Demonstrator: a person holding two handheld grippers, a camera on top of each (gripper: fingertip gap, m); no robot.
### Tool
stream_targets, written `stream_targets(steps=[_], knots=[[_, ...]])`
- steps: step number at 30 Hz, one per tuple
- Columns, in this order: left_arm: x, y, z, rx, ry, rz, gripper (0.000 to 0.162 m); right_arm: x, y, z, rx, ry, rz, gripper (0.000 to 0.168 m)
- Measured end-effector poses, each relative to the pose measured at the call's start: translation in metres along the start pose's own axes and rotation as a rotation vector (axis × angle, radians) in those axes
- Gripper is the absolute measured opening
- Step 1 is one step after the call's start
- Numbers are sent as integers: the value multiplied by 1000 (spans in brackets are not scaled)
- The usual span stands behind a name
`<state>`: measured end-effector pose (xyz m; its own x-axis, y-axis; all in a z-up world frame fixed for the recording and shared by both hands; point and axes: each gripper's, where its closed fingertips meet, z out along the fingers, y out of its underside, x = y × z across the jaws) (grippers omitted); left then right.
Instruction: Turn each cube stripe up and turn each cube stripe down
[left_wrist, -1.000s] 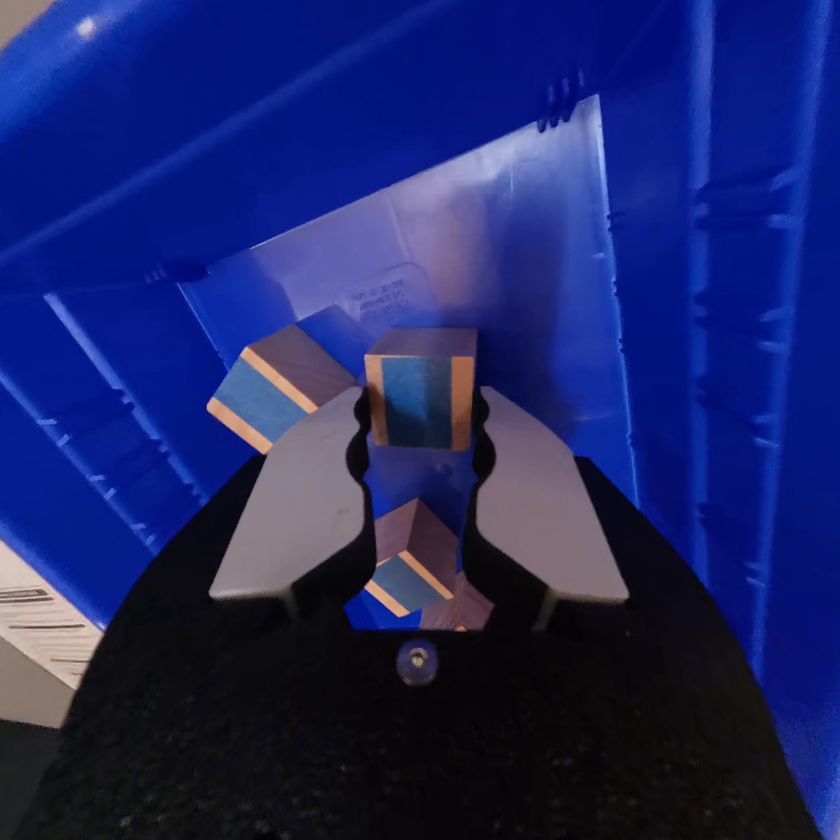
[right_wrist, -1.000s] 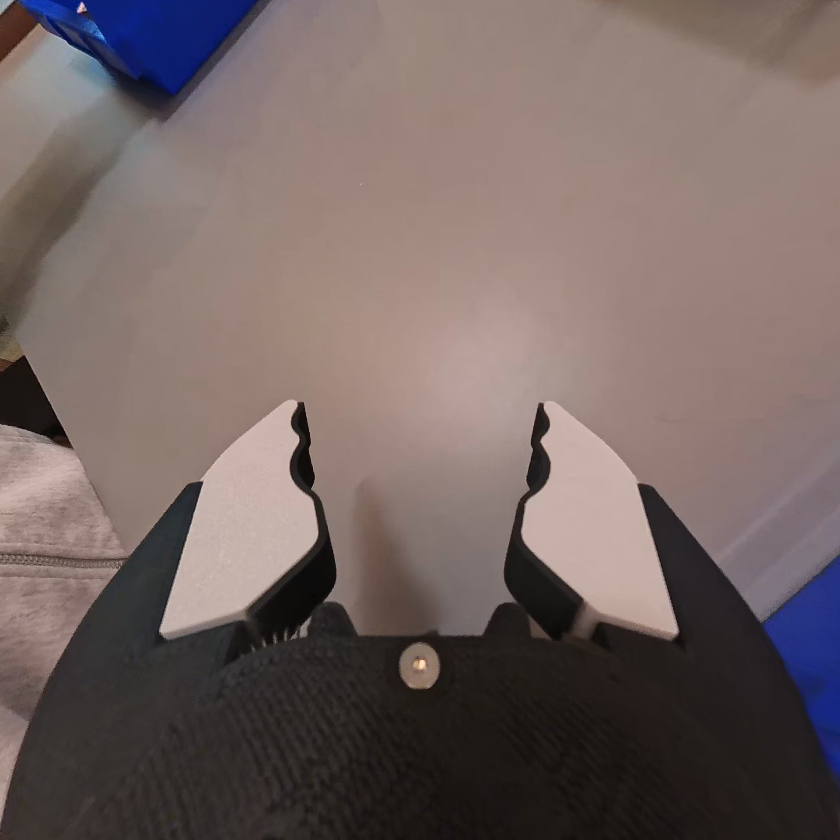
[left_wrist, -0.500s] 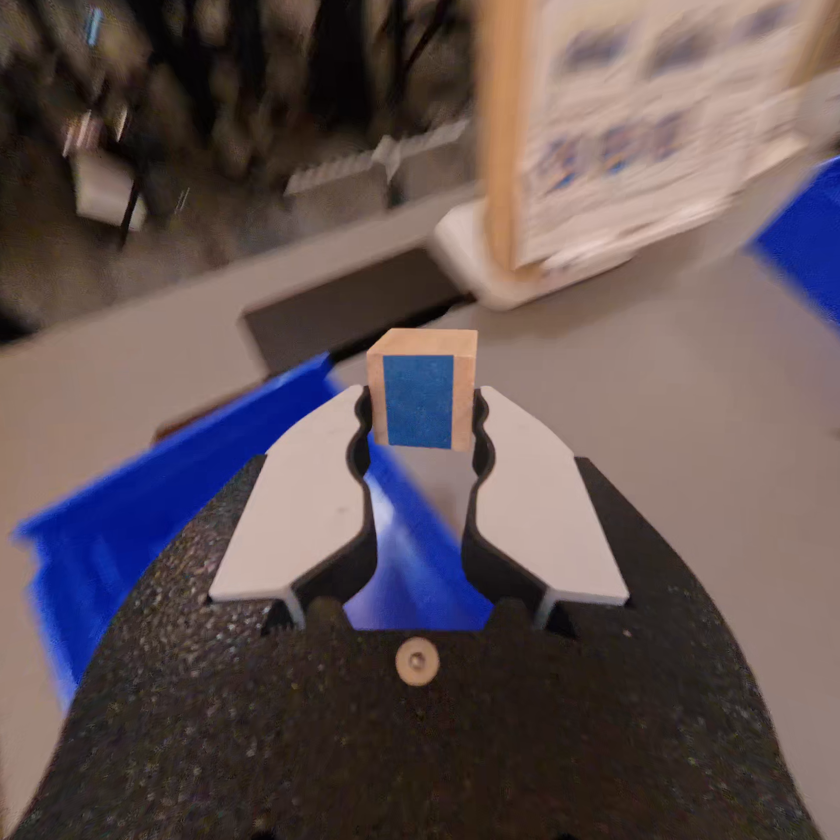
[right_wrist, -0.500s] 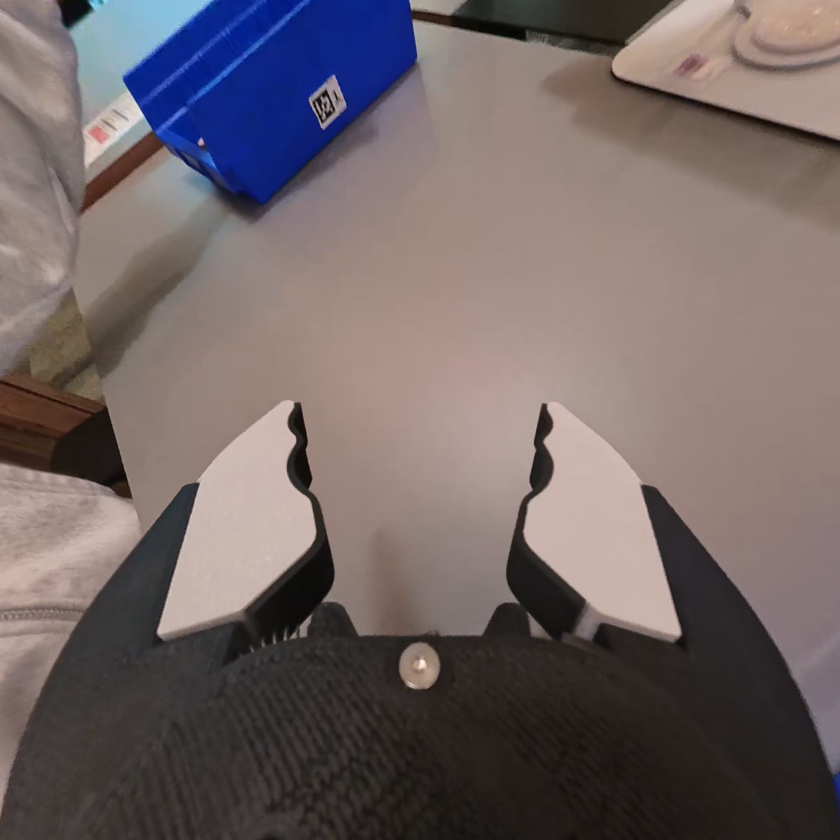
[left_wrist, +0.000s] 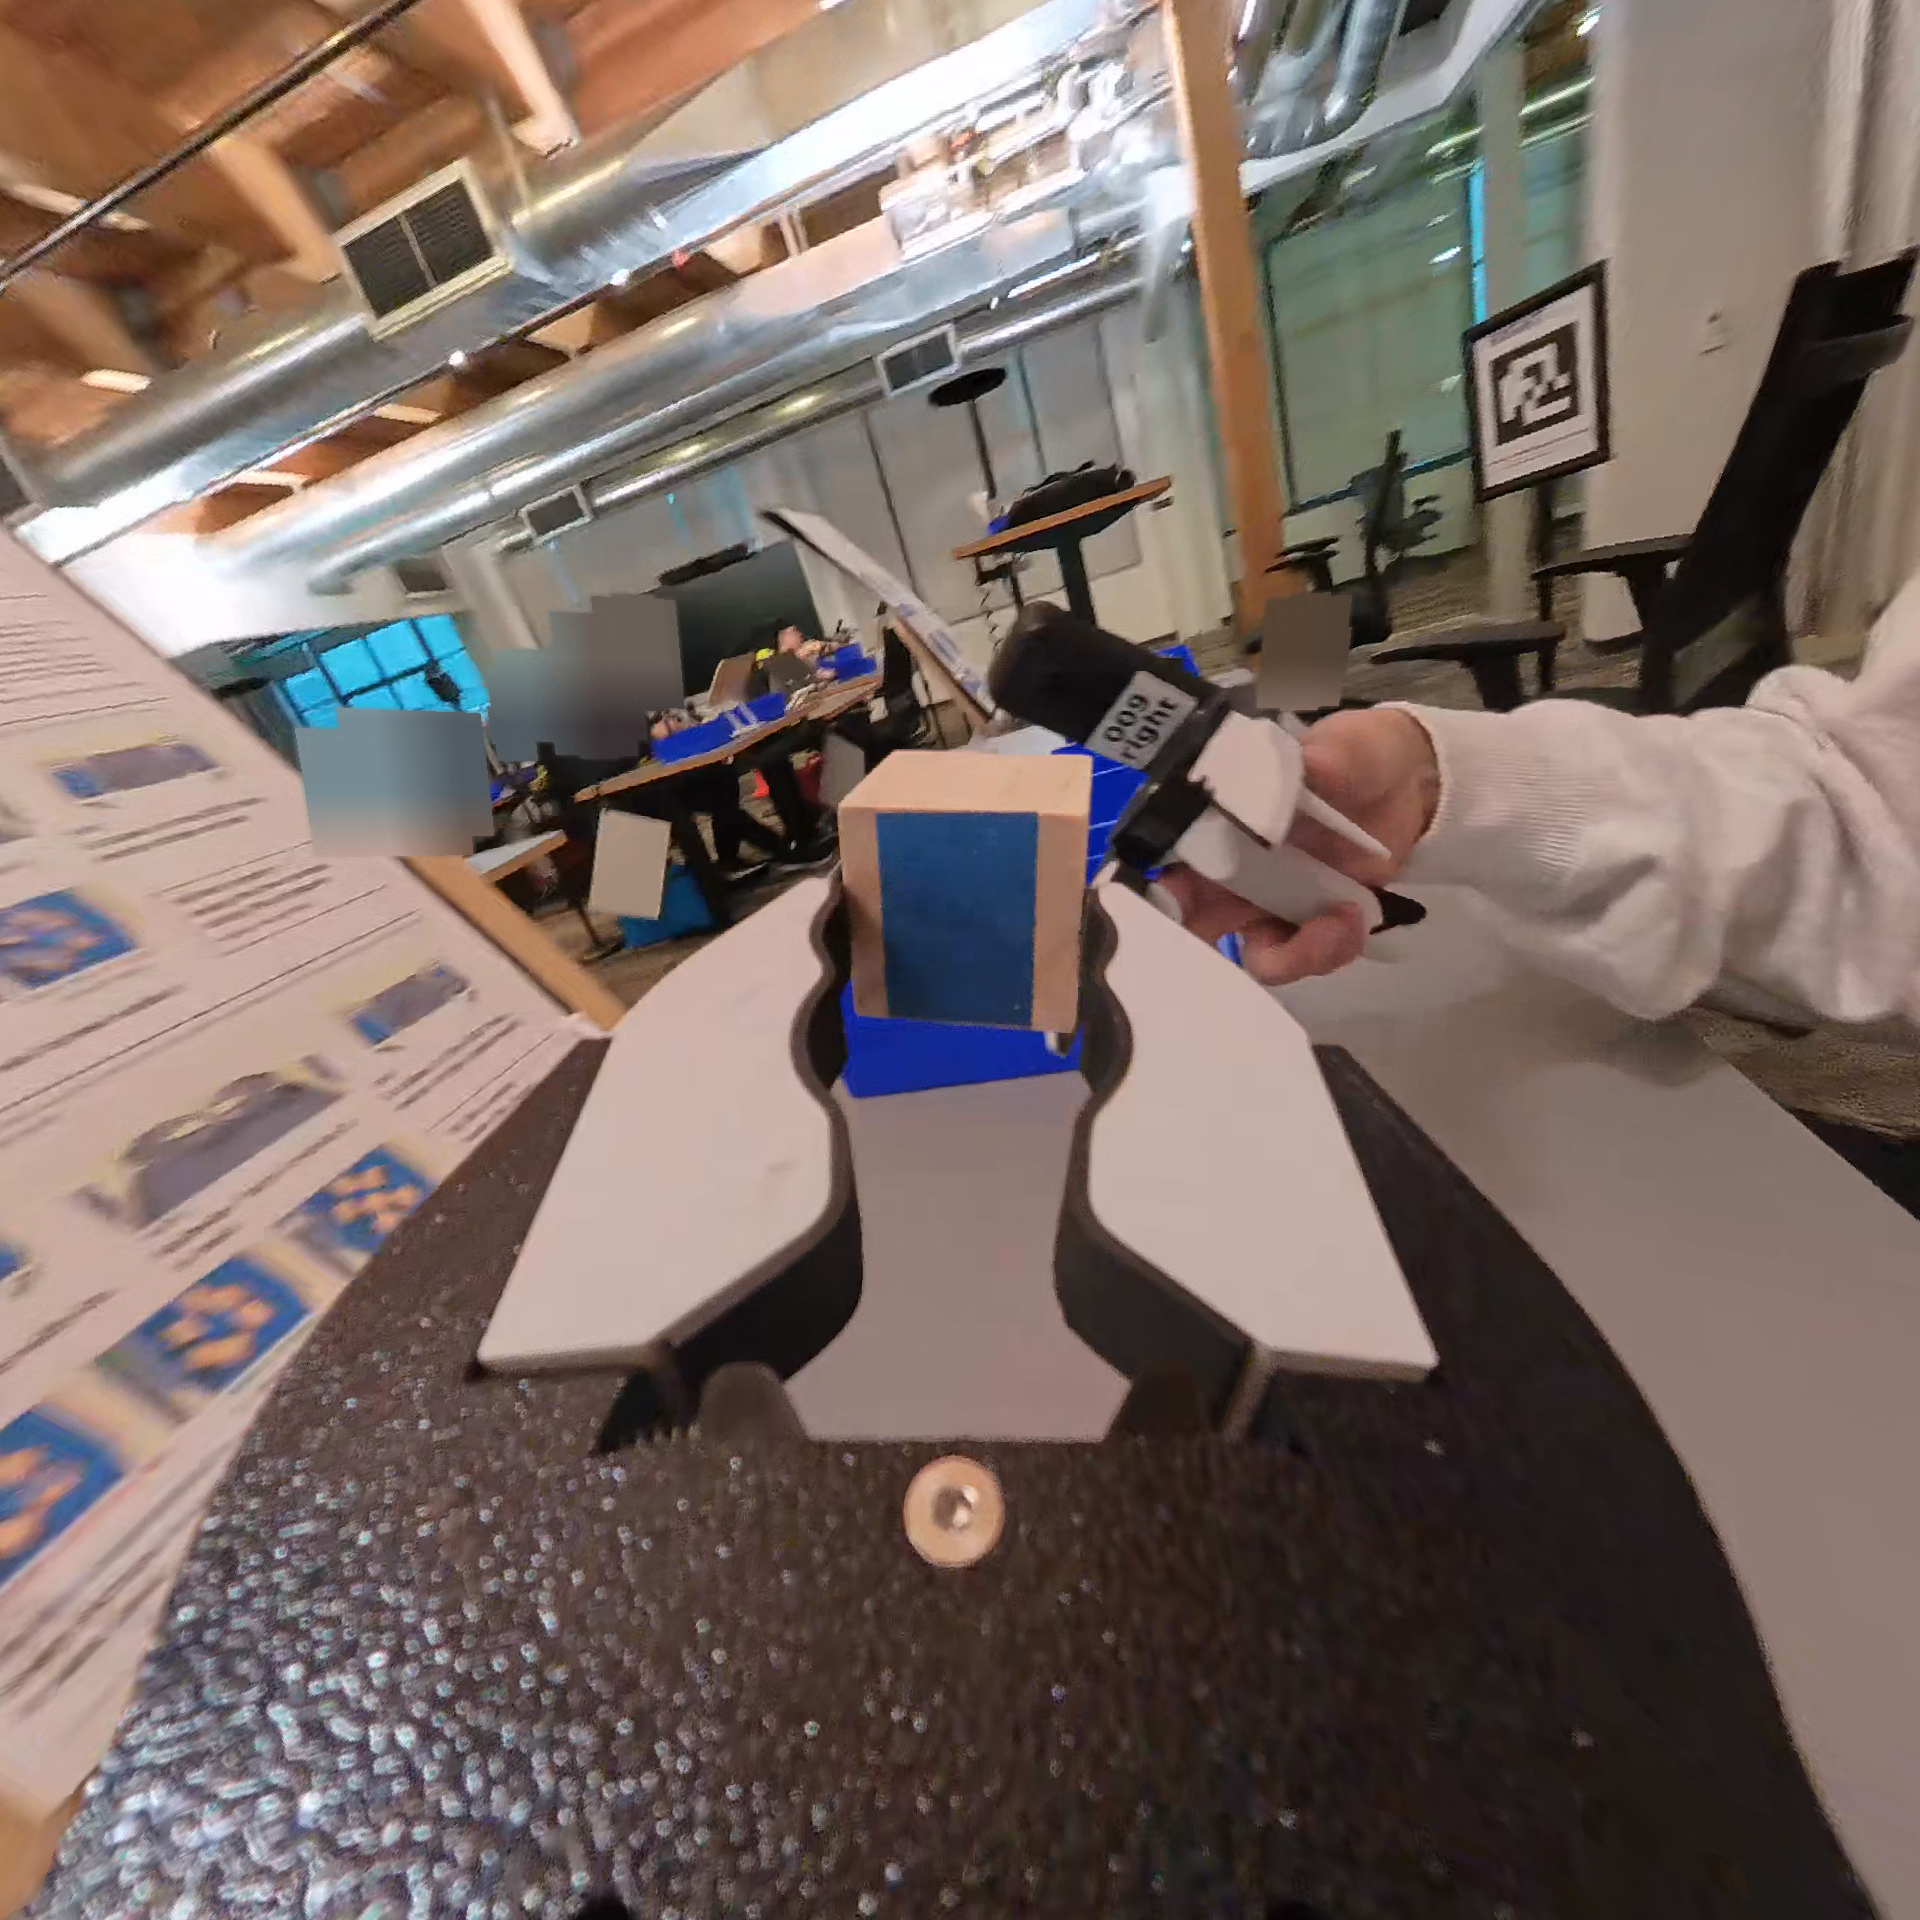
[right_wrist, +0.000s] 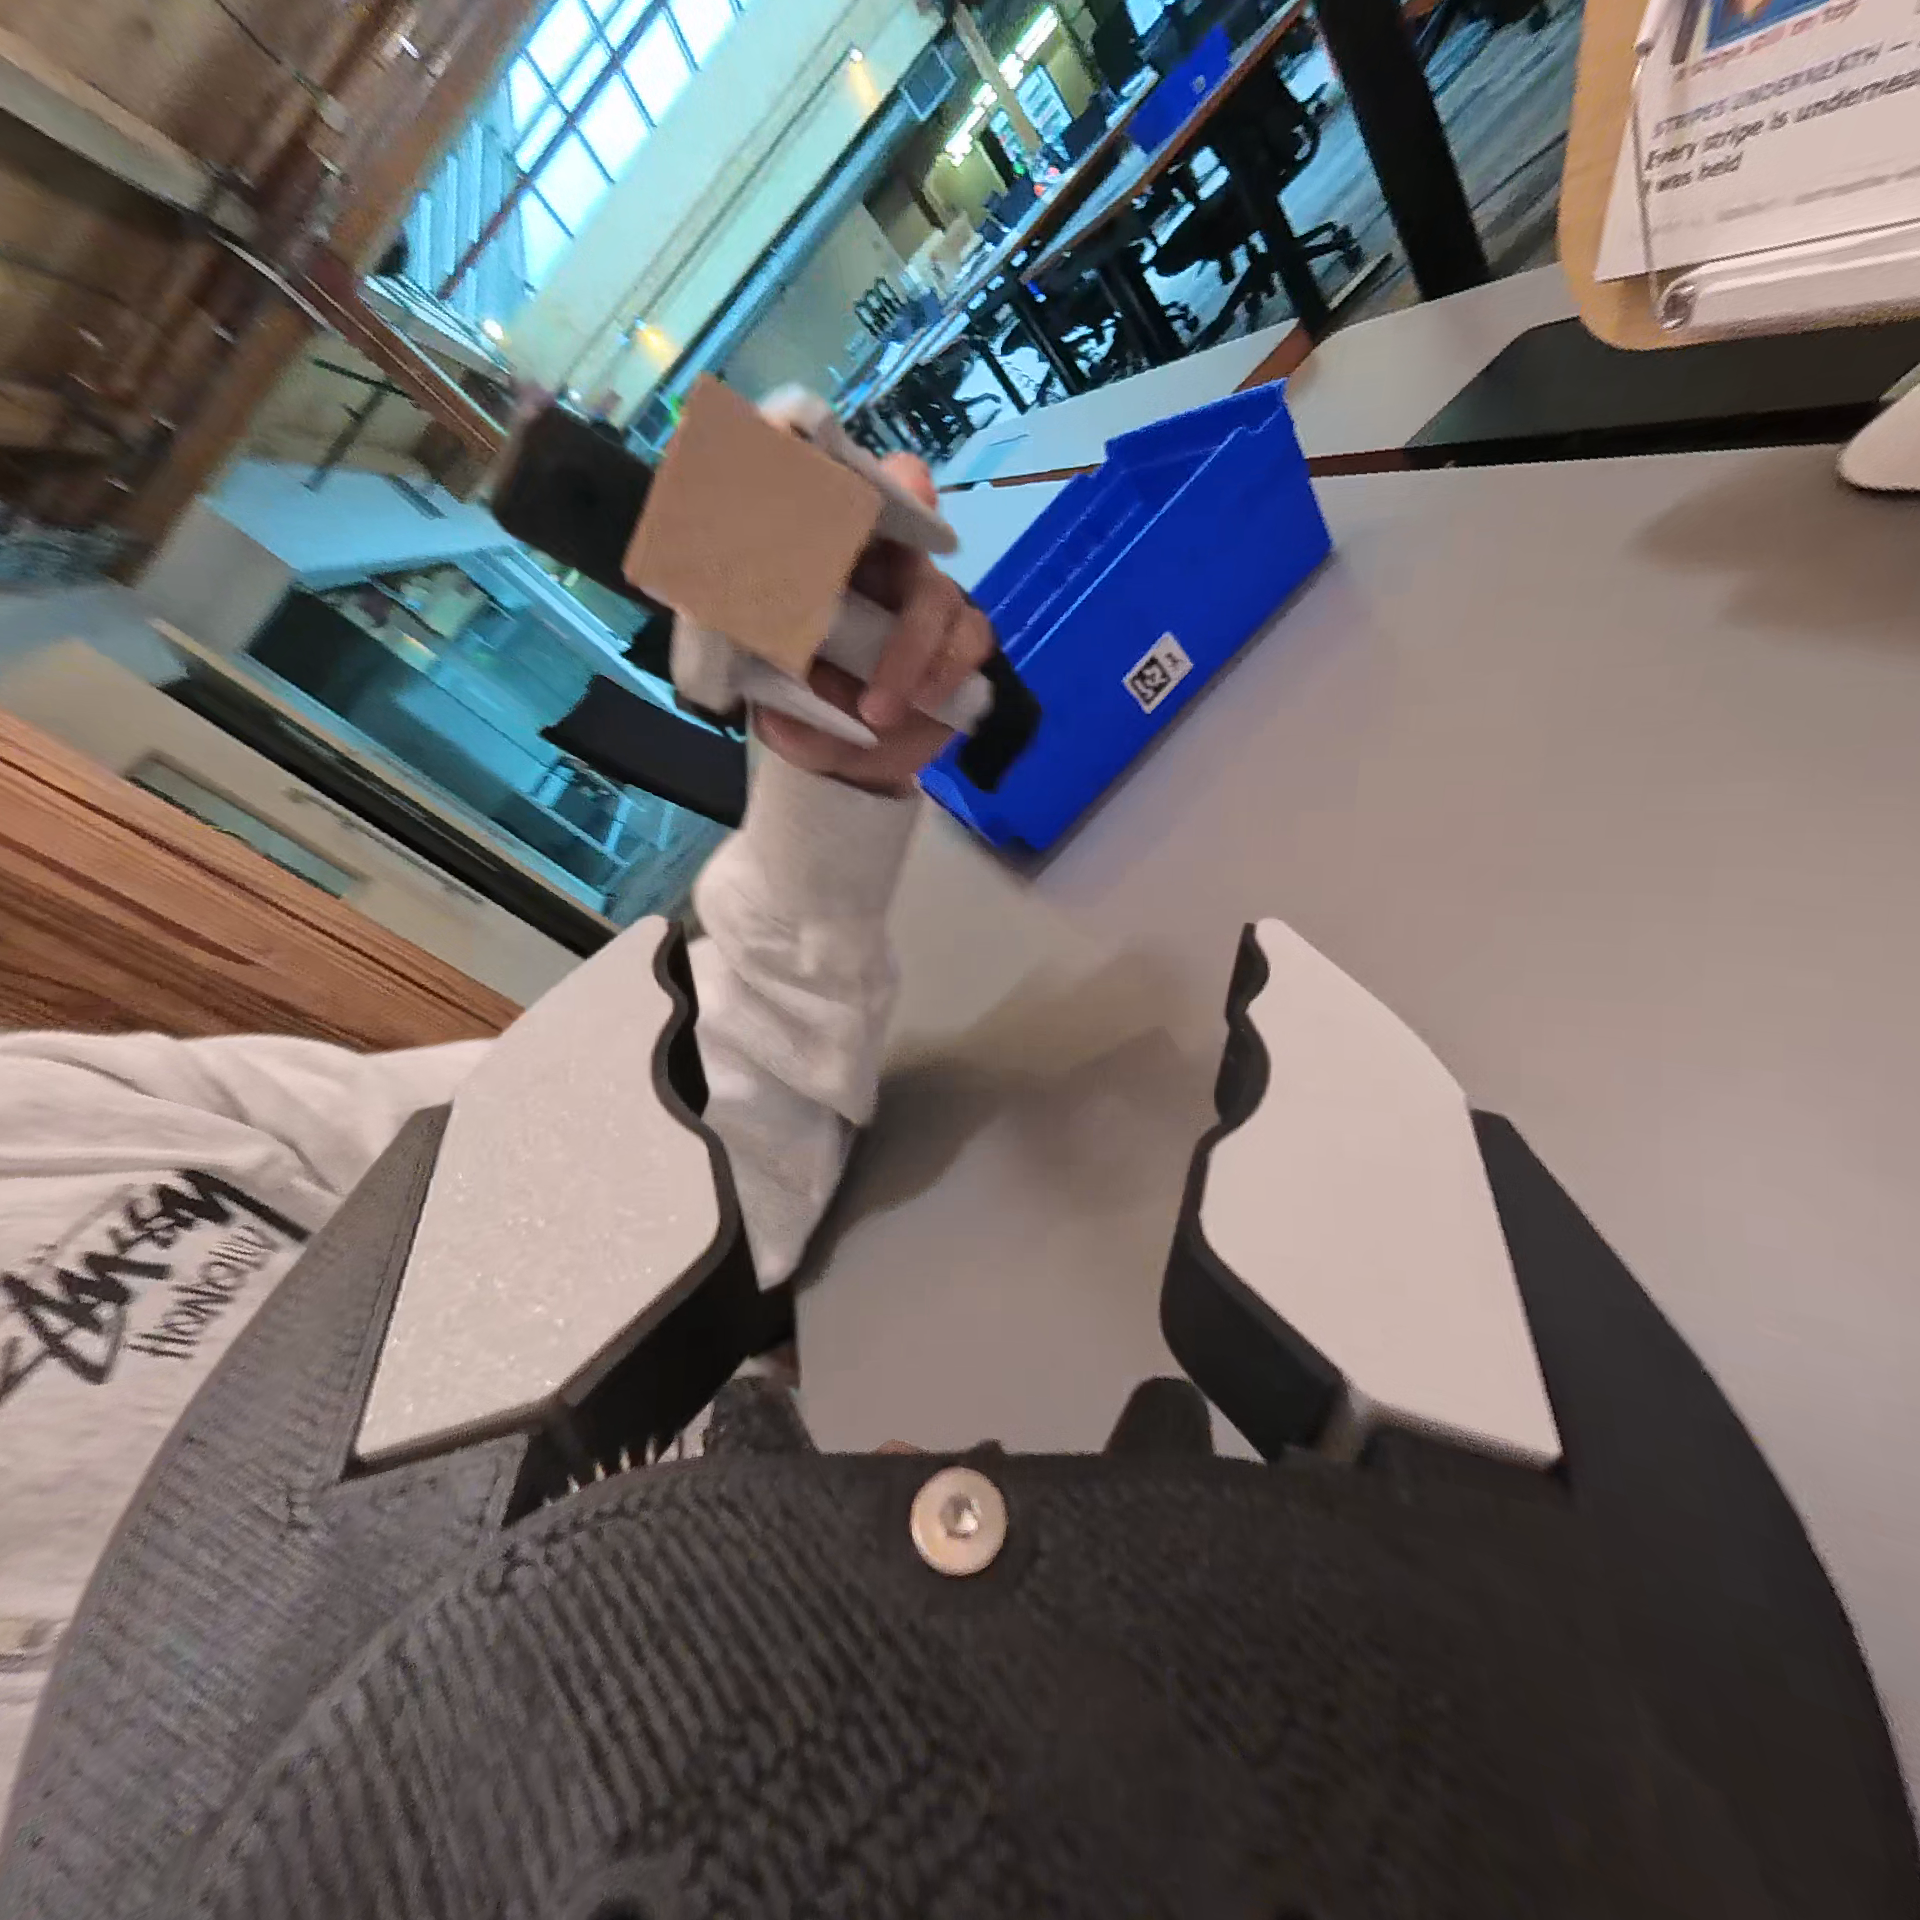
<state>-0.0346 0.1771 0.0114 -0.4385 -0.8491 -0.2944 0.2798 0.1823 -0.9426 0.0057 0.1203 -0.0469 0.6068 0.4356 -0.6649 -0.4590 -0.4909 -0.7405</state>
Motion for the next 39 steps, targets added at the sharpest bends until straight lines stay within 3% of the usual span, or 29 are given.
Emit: stream_targets(steps=[7,17,21,23,29,34,39], knots=[[38,26,44,53,132,27,41,-5,-14,-7,101,-147,274,88],[43,46,60,7,158,27,41,-3,-11,1,76,-170,354,83],[42,52,62,-10,141,35,41,-3,-11,6,68,-191,384,71],[41,55,62,-25,132,44,41,-2,-12,7,81,-196,387,46],[39,59,61,-63,108,0,42,2,-10,8,61,-178,387,45],[27,44,58,12,9,-17,65,13,-36,-30,77,-49,278,45],[22,54,52,-53,-2,-37,64,58,-71,-127,24,408,47,45]])
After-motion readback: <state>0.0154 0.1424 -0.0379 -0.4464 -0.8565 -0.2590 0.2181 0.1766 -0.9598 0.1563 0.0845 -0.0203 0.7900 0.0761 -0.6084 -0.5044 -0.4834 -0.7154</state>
